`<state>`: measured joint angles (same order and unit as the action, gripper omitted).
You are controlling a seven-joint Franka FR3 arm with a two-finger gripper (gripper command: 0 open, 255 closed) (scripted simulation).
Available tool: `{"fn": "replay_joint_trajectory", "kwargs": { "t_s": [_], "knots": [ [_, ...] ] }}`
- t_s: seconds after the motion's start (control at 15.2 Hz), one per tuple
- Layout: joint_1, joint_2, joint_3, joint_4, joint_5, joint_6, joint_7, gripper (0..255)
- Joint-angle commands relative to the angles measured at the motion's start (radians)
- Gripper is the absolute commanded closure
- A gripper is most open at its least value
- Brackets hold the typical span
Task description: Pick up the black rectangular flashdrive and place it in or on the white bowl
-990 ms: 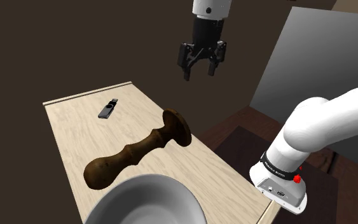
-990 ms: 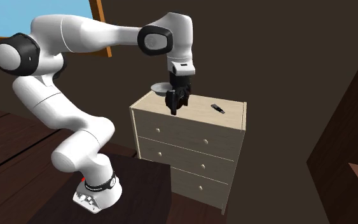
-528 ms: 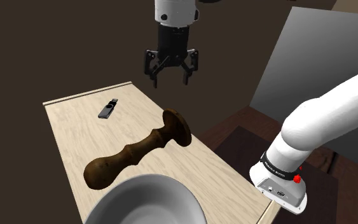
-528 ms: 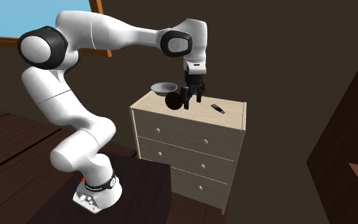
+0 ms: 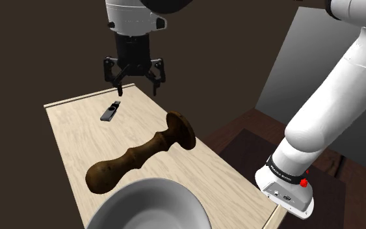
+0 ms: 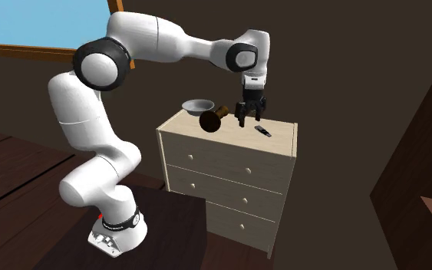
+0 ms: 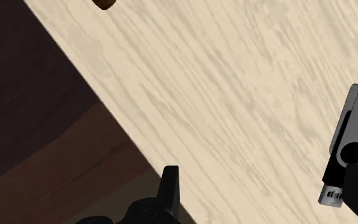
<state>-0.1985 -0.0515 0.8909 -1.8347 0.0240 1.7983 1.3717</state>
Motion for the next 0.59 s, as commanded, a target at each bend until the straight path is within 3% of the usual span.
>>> {"fn": "replay_joint_trajectory", "kwargs": {
  "t_s": [0.0,0.26,0.33,0.53],
  "knots": [
    [0.016,0.122,0.04,0.072,-0.099,0.003,0.137,0],
    [0.15,0.37,0.017,0.273,-0.293,-0.047,0.359,0],
    [0.175,0.401,0.006,0.306,-0.314,-0.057,0.384,0],
    [0.174,0.401,-0.003,0.267,-0.314,-0.017,0.385,0]
  ]
}}
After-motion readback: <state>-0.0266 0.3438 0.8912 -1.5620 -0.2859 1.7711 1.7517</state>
